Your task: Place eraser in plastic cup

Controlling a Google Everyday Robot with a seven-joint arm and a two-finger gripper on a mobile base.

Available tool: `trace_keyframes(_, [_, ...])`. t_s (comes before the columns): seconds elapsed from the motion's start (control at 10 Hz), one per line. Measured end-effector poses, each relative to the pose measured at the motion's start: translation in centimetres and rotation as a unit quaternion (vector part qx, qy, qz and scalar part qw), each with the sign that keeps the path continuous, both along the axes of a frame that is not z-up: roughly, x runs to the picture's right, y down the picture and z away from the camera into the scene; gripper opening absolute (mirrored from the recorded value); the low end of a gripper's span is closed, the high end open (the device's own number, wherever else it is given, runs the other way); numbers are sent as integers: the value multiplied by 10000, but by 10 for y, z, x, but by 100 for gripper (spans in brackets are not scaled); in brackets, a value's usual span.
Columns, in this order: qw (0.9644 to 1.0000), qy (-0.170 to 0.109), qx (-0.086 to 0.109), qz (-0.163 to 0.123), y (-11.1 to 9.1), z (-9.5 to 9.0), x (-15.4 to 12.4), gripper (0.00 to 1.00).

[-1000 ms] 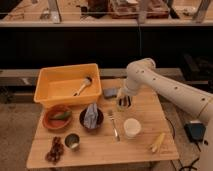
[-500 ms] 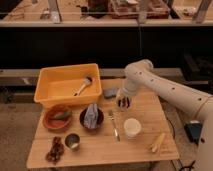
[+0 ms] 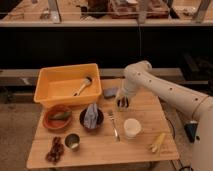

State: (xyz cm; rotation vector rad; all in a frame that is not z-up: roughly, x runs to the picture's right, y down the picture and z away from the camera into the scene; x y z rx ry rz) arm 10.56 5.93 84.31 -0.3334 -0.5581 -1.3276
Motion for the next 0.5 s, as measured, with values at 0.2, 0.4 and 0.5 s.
trace_keyframes(0.2, [10000, 41, -6, 17, 1, 6, 0, 47])
trace_keyframes(0.4, [9999, 100, -8, 45, 4, 12, 0, 66])
trace_keyframes(0.5, [9999, 121, -2, 70, 4, 13, 1, 73])
